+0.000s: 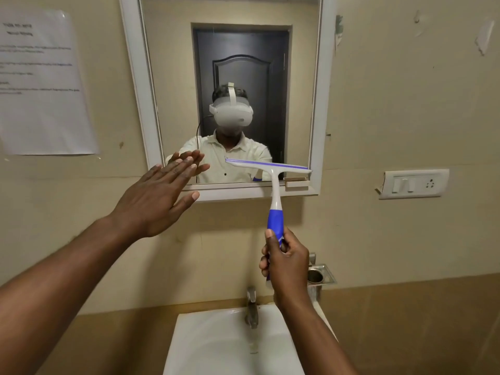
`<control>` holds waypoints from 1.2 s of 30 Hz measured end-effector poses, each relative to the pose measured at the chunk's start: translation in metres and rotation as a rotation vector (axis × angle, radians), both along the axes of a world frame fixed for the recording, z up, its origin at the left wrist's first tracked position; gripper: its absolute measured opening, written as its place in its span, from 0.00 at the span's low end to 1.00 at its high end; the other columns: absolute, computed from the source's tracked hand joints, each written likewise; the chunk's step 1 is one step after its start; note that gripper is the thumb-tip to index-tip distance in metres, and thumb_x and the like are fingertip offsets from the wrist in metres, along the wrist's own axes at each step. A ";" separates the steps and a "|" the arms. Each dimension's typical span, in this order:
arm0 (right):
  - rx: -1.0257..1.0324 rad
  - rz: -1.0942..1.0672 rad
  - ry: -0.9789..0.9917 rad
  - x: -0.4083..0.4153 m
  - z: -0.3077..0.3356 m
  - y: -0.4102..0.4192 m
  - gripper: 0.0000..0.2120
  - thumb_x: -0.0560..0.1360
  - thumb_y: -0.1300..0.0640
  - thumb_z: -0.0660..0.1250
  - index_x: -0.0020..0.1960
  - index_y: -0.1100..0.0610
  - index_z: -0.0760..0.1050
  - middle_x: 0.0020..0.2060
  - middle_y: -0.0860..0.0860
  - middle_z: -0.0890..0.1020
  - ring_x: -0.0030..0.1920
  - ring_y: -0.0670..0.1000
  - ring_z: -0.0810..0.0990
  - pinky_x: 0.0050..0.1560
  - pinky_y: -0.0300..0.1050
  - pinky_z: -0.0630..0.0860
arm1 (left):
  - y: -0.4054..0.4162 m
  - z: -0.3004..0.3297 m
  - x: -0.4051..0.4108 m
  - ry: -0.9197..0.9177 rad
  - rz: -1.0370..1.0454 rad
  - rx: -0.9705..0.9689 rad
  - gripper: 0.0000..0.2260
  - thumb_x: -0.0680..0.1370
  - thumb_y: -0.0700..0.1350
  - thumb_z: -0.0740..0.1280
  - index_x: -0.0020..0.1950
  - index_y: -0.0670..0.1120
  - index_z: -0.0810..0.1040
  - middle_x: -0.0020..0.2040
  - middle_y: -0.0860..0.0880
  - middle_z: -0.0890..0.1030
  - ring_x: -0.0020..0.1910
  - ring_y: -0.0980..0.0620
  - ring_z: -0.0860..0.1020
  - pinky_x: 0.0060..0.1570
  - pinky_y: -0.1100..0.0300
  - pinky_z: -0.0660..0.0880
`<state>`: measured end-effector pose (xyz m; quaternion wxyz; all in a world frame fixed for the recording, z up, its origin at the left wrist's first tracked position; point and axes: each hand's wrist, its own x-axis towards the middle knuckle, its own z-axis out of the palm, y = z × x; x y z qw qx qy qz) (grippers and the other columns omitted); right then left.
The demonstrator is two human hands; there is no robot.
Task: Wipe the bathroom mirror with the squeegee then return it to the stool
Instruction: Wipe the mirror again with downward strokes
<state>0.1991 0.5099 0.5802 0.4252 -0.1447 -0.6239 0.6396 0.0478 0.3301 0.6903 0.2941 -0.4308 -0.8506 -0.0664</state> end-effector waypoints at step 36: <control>0.434 -0.076 0.227 -0.044 0.177 0.005 0.17 0.76 0.49 0.64 0.63 0.51 0.74 0.38 0.55 0.81 0.31 0.45 0.79 0.34 0.42 0.79 | -0.008 0.102 -0.012 0.251 0.062 0.149 0.30 0.75 0.65 0.37 0.74 0.54 0.39 0.77 0.55 0.45 0.75 0.59 0.42 0.75 0.56 0.41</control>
